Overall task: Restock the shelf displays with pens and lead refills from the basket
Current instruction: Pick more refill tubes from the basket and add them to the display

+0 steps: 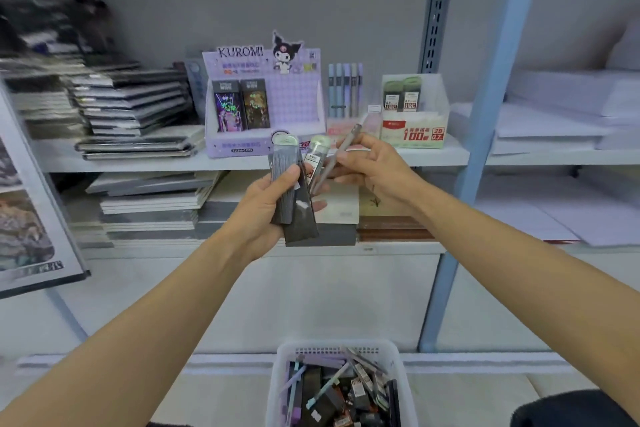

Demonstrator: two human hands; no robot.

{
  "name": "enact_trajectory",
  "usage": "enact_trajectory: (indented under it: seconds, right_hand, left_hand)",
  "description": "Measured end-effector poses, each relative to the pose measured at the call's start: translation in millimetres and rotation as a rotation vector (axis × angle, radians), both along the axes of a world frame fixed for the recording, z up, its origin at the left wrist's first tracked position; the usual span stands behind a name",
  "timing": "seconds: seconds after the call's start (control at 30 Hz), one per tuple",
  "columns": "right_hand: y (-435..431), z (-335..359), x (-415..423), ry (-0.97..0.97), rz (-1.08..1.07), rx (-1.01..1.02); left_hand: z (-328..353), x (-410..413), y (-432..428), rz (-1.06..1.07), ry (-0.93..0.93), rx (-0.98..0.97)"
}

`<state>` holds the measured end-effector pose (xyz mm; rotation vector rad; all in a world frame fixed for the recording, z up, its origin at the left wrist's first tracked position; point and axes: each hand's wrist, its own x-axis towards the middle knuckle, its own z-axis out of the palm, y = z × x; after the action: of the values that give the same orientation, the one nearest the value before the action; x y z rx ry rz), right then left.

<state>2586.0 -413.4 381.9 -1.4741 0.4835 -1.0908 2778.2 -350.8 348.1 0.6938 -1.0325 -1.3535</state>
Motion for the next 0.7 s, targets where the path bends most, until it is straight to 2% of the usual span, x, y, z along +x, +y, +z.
enact_trajectory:
  seconds: [0.13, 0.37, 0.47, 0.6, 0.7]
  right_hand:
    - [0, 18, -1, 0.018, -0.055, -0.073]
    - [-6, 49, -2, -0.178, -0.242, -0.071]
    - [-13, 61, -8, -0.107, -0.284, -0.096]
    - [-27, 94, -26, -0.056, -0.376, -0.228]
    - [-43, 122, -44, -0.039, -0.518, -0.329]
  left_hand:
    - [15, -4, 0, 0.026, 0.014, -0.037]
    - [35, -2, -8, 0.061, -0.004, -0.092]
    - [42, -3, -14, 0.056, -0.011, -0.082]
    - [58, -3, -28, 0.101, -0.104, -0.071]
    - [70, -2, -41, 0.101, -0.067, -0.058]
